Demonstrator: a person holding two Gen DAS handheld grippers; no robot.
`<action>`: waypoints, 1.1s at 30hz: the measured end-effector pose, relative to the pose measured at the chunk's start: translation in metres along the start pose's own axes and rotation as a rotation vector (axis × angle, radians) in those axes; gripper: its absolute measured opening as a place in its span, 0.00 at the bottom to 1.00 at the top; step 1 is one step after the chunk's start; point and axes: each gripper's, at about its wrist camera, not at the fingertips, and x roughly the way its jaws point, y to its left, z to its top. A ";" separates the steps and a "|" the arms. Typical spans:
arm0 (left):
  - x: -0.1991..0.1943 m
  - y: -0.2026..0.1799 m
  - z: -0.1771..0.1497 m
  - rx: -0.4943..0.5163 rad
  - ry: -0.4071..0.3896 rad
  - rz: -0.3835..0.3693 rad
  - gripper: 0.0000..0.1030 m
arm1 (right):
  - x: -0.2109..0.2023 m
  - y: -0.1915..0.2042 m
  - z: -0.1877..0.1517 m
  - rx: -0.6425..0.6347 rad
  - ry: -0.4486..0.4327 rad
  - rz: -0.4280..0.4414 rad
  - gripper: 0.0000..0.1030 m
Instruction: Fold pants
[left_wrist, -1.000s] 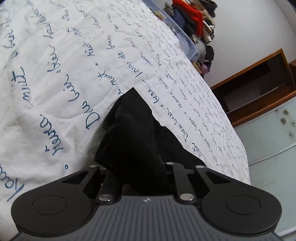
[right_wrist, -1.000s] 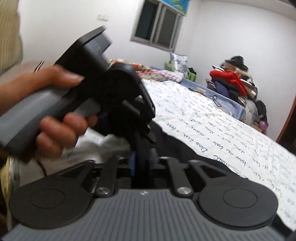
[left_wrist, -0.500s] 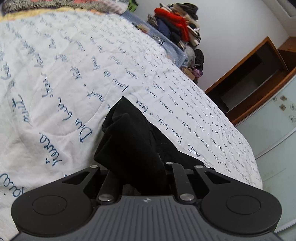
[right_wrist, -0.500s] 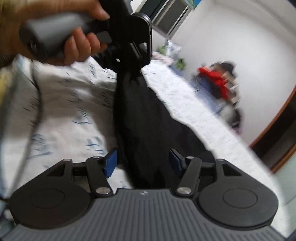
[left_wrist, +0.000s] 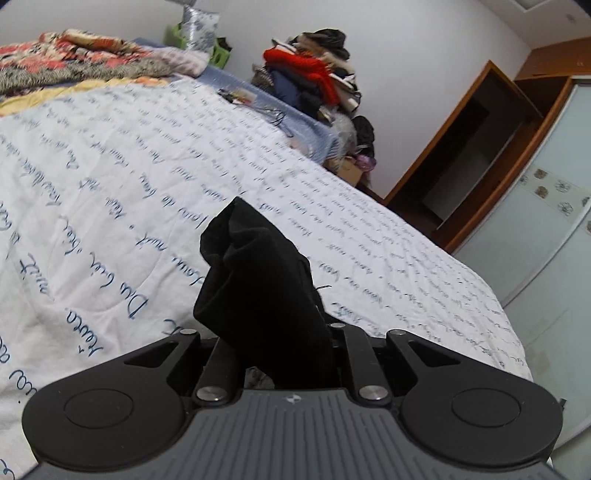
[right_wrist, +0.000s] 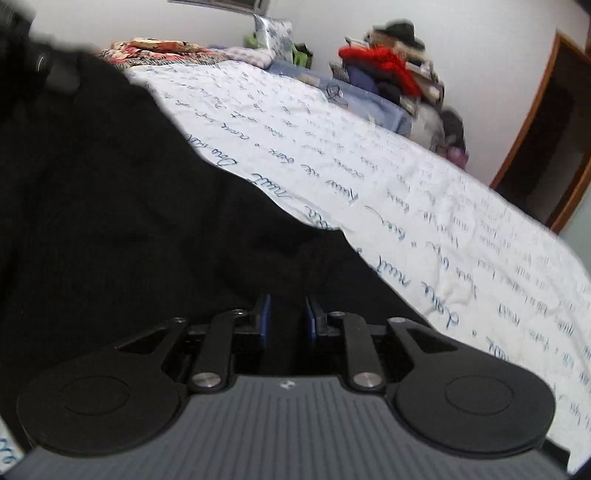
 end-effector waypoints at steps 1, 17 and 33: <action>-0.001 -0.003 0.001 0.004 -0.003 -0.004 0.14 | -0.006 0.001 0.000 0.004 -0.011 -0.007 0.19; -0.017 -0.039 0.002 0.046 -0.046 -0.040 0.14 | -0.107 0.110 -0.014 -0.129 -0.221 0.146 0.66; -0.033 -0.105 -0.004 0.129 -0.124 -0.095 0.14 | -0.129 0.079 -0.024 -0.035 -0.311 0.061 0.11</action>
